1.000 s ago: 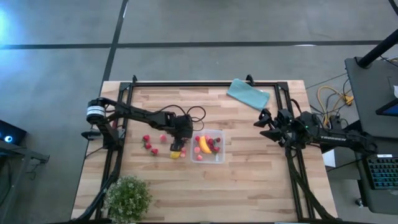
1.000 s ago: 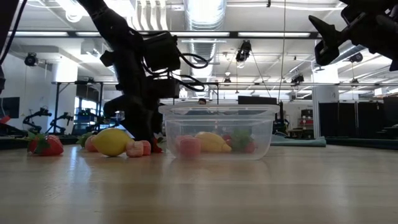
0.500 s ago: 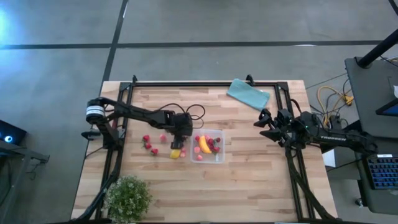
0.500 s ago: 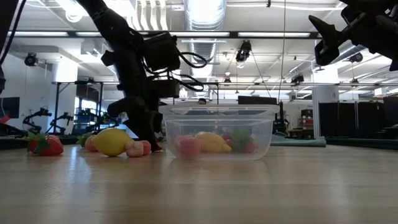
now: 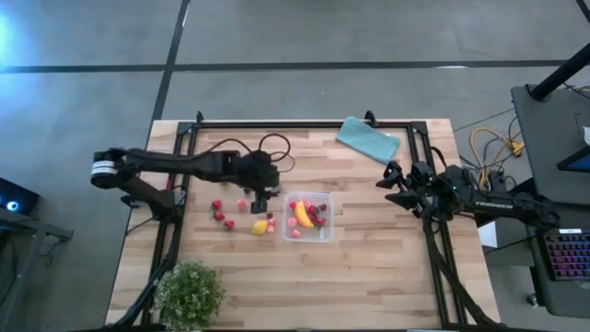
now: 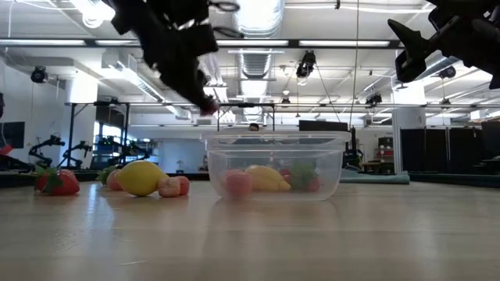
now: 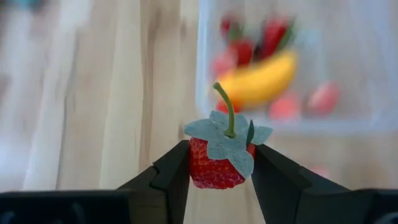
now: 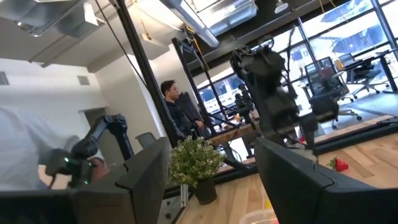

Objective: Pick and placing Produce into tupperware
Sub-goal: Put the red strawberry into the transparent bin, then put the blueberry into the transparent bin

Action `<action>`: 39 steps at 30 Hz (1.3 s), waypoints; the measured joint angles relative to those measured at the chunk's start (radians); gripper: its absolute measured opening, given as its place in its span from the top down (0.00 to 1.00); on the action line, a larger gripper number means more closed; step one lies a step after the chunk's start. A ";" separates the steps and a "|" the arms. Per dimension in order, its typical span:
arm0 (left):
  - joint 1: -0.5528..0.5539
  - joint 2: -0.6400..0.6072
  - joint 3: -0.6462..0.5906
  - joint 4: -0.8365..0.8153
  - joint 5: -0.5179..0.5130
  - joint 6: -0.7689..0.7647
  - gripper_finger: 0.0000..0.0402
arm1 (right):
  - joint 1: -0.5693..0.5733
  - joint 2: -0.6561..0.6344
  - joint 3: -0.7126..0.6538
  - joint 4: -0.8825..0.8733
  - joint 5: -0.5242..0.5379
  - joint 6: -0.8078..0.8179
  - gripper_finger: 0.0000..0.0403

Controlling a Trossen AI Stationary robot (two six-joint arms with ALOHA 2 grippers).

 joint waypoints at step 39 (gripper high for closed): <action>-0.171 0.209 0.353 -0.327 -0.082 -0.296 0.36 | 0.000 0.007 0.000 0.000 0.000 0.000 0.43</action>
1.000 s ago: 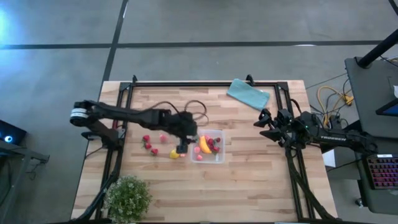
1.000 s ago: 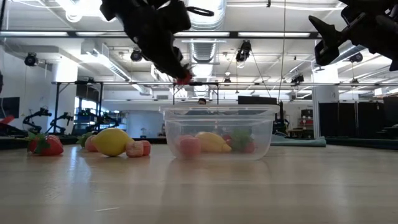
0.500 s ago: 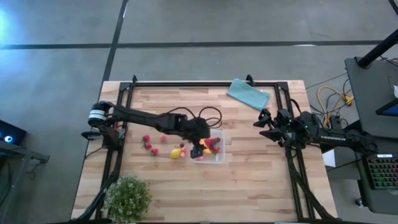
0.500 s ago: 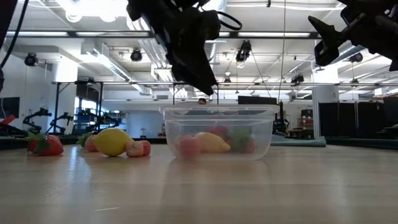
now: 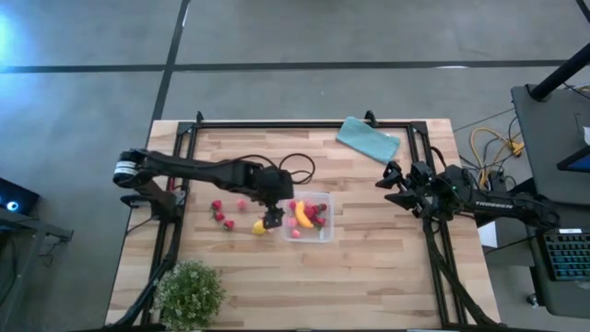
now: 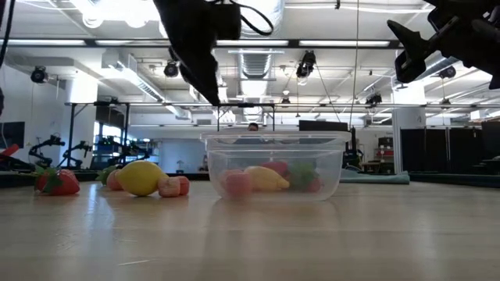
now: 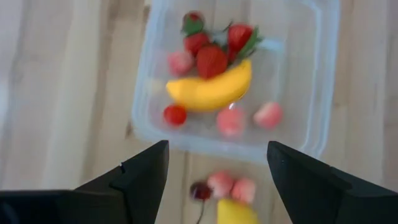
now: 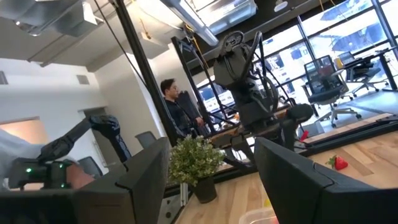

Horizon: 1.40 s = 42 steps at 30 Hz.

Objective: Pick and placing Produce into tupperware
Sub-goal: Put the blueberry into the transparent bin

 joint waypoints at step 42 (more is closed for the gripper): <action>0.374 -0.110 -0.412 -0.121 0.080 -0.403 0.36 | 0.000 0.000 0.000 0.000 0.000 0.000 0.43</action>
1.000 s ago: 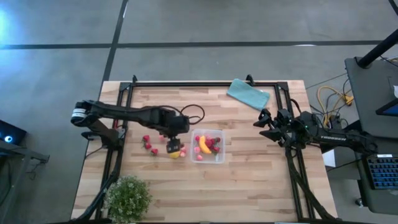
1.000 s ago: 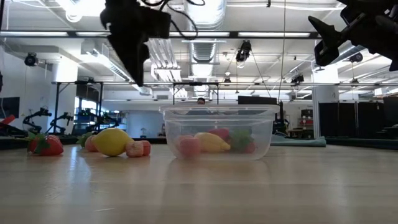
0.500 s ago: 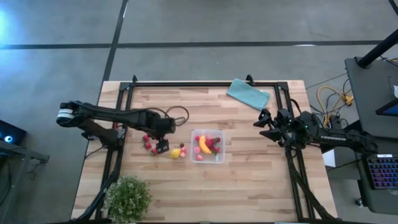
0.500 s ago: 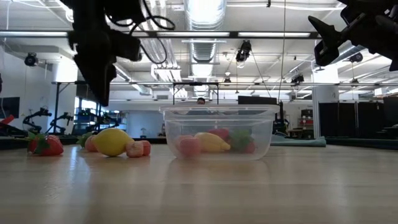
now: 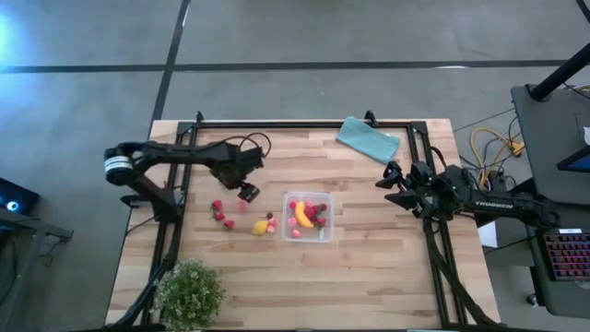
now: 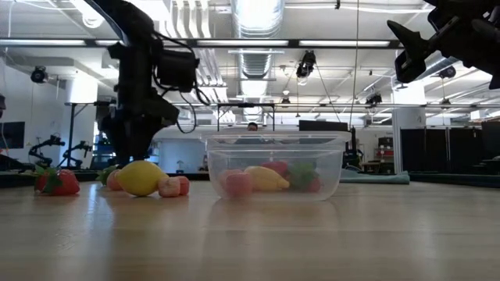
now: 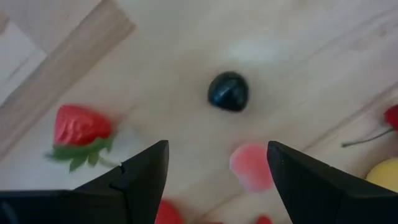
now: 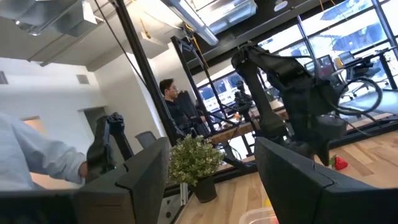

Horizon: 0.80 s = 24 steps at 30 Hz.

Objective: Pick and placing Produce into tupperware
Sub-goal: Put the blueberry into the transparent bin

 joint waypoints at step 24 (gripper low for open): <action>0.000 0.211 0.073 0.061 -0.055 0.149 0.44 | 0.000 0.000 0.000 0.000 0.000 0.000 0.43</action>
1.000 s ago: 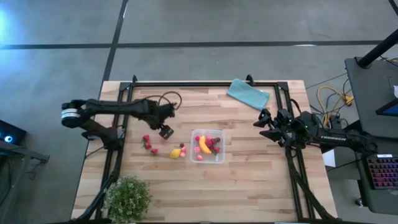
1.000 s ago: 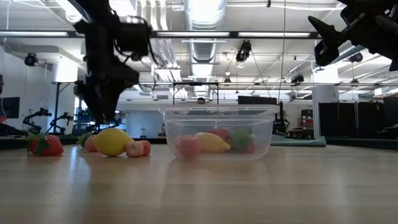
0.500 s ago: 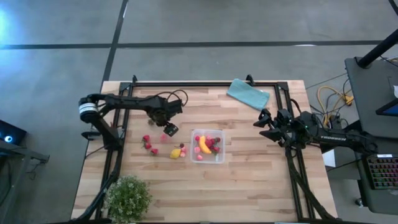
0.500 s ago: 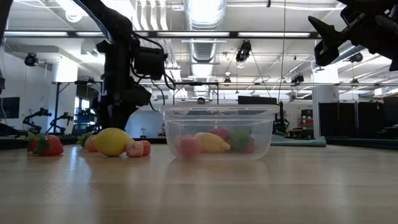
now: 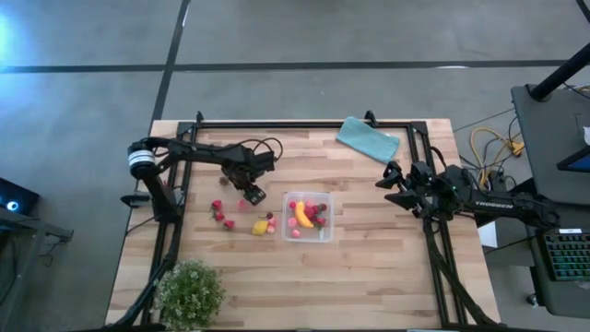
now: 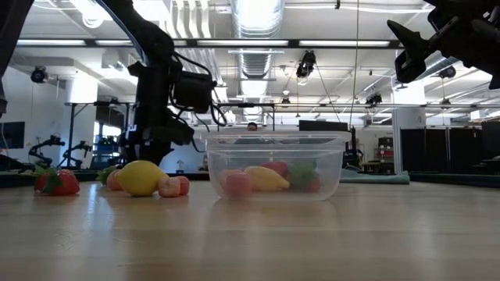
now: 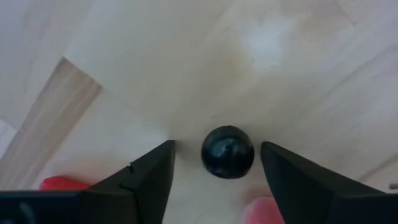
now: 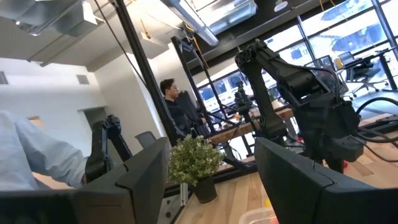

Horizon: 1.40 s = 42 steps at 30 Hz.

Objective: Pick and placing Produce into tupperware
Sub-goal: Put the blueberry into the transparent bin

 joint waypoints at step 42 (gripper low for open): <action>-0.190 -0.098 0.361 0.046 0.160 0.153 0.77 | 0.000 0.000 0.000 0.000 0.000 0.000 0.43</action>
